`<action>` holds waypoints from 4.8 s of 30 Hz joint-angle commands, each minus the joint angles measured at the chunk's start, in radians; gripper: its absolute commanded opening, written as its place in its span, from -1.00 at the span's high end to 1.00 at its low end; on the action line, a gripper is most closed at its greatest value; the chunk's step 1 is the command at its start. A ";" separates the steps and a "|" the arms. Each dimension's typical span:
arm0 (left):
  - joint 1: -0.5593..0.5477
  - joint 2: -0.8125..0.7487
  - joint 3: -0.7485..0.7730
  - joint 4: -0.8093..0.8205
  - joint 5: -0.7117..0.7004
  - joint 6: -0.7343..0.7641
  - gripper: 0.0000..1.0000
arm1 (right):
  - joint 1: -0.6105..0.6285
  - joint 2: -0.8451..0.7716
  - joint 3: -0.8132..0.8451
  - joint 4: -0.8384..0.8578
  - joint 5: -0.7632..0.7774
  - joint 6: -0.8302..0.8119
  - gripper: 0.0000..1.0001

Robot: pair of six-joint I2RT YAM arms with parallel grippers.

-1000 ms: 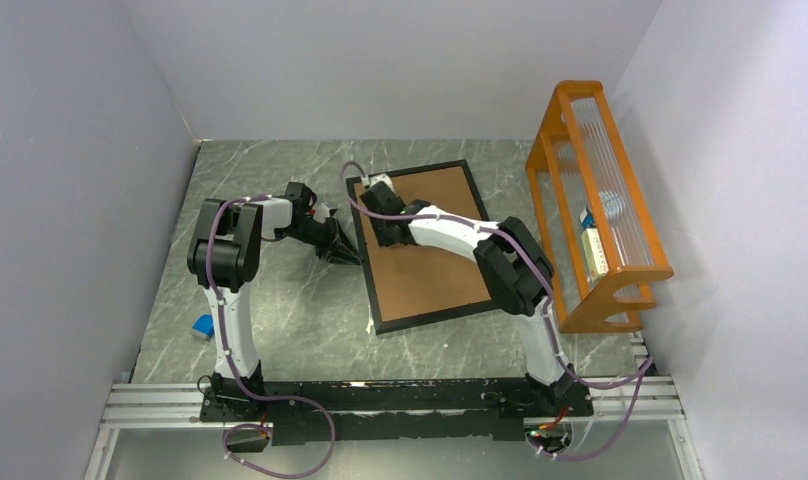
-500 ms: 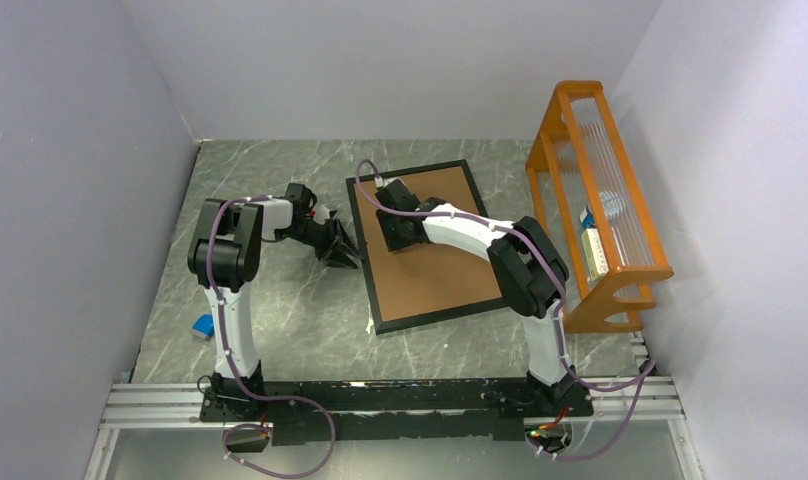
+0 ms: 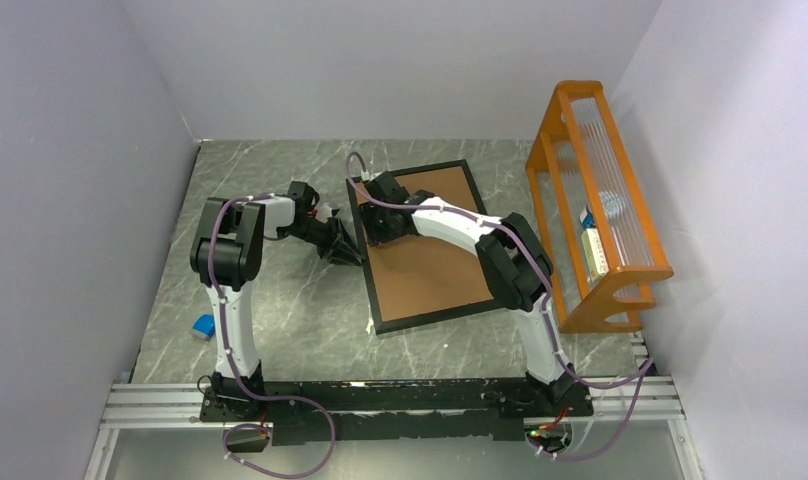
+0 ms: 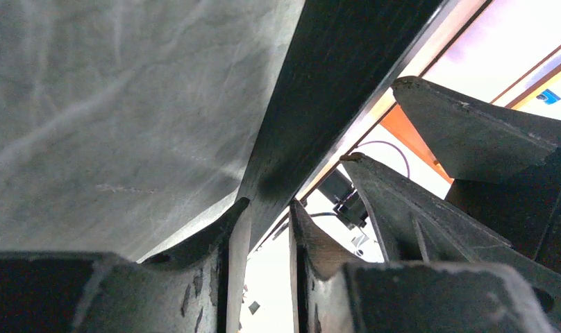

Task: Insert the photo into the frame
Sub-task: Install the photo frame at the center of the board.

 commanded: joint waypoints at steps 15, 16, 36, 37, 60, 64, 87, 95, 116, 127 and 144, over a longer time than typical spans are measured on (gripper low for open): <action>-0.019 0.100 -0.026 -0.044 -0.300 0.041 0.45 | 0.005 0.095 0.084 -0.060 -0.033 0.048 0.06; -0.019 0.100 -0.028 -0.041 -0.298 0.041 0.45 | 0.006 0.100 0.089 -0.068 -0.027 0.047 0.07; -0.019 0.100 -0.037 -0.030 -0.293 0.040 0.47 | 0.056 0.183 0.151 -0.169 0.149 0.020 0.07; -0.019 0.099 -0.037 -0.030 -0.293 0.040 0.47 | 0.061 0.189 0.156 -0.177 0.158 0.021 0.07; -0.019 0.096 -0.045 -0.030 -0.301 0.042 0.46 | 0.096 0.321 0.122 -0.330 0.374 -0.047 0.25; -0.019 0.100 -0.045 -0.033 -0.306 0.044 0.46 | 0.099 0.329 0.103 -0.333 0.425 -0.082 0.28; -0.019 0.091 -0.033 -0.054 -0.324 0.044 0.45 | 0.035 0.148 0.316 -0.375 0.251 -0.088 0.33; -0.019 0.065 -0.030 0.006 -0.221 0.019 0.33 | 0.005 -0.165 0.090 -0.214 0.159 -0.006 0.25; -0.061 0.099 -0.034 -0.038 -0.261 0.050 0.38 | 0.190 -0.204 -0.229 -0.145 0.141 0.007 0.03; -0.062 0.104 -0.025 -0.051 -0.276 0.052 0.41 | 0.193 -0.187 -0.196 -0.101 0.119 0.026 -0.08; -0.062 0.116 -0.023 -0.048 -0.270 0.055 0.44 | 0.193 -0.204 -0.189 -0.088 0.108 0.020 -0.10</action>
